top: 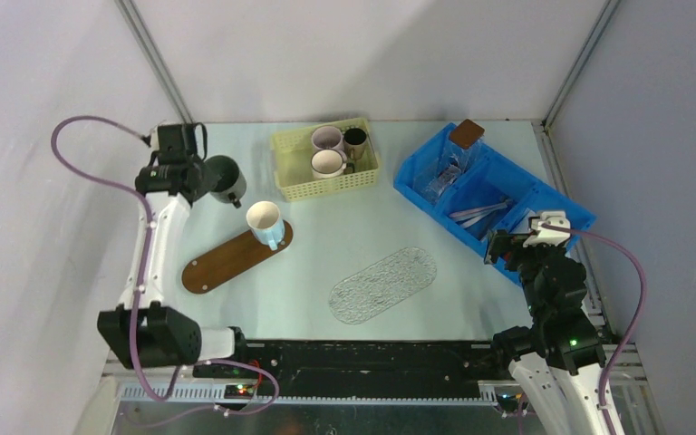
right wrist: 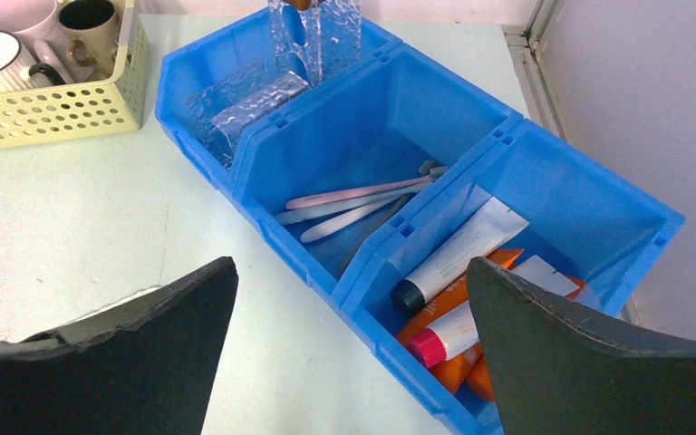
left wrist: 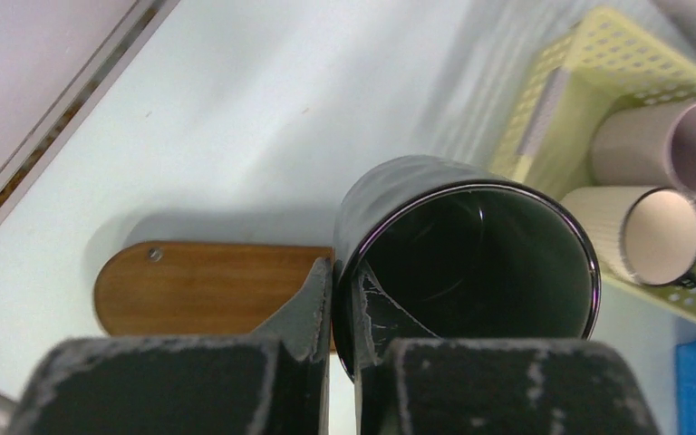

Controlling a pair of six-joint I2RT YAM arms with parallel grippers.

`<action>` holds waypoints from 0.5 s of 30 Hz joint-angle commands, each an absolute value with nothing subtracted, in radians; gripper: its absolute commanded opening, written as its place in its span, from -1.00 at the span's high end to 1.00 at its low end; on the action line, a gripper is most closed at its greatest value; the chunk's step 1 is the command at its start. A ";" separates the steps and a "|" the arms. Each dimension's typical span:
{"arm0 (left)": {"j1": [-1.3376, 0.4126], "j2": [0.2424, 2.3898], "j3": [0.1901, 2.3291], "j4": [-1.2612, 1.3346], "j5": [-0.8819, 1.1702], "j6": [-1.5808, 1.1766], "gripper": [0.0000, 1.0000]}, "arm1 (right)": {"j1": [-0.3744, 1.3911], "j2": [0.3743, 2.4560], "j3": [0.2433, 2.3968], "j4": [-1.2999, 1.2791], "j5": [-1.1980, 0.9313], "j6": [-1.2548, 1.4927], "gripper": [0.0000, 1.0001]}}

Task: Prepare toiletry sets of a toothbrush and toothpaste on the tray
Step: Pick up the cup from the storage box, then place the cup on the tray.

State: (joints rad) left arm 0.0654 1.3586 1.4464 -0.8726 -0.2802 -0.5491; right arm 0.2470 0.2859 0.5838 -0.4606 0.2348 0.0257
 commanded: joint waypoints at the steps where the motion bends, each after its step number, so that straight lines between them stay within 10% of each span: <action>1: 0.111 1.182 1.326 -0.810 -0.248 -0.515 1.00 | 0.255 0.292 0.575 -0.414 0.218 0.021 -1.00; 15: 0.248 0.975 1.027 -0.803 -0.158 -0.461 1.00 | 0.279 0.303 0.572 -0.408 0.209 0.019 -1.00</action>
